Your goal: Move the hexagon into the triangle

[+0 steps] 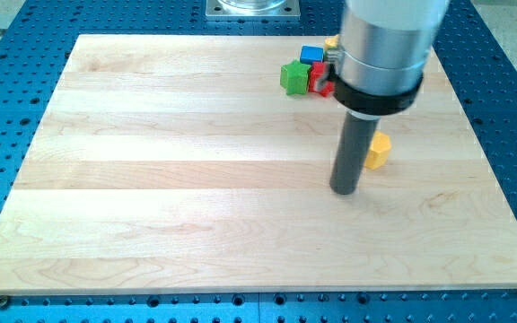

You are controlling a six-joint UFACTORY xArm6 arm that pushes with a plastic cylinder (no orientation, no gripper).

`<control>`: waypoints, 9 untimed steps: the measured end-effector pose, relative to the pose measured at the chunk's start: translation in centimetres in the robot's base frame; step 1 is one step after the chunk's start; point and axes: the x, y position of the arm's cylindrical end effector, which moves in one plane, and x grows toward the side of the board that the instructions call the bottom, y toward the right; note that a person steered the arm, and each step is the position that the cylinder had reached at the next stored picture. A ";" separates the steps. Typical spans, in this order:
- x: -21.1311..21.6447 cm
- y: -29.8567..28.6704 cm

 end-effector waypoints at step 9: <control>-20.0 13.2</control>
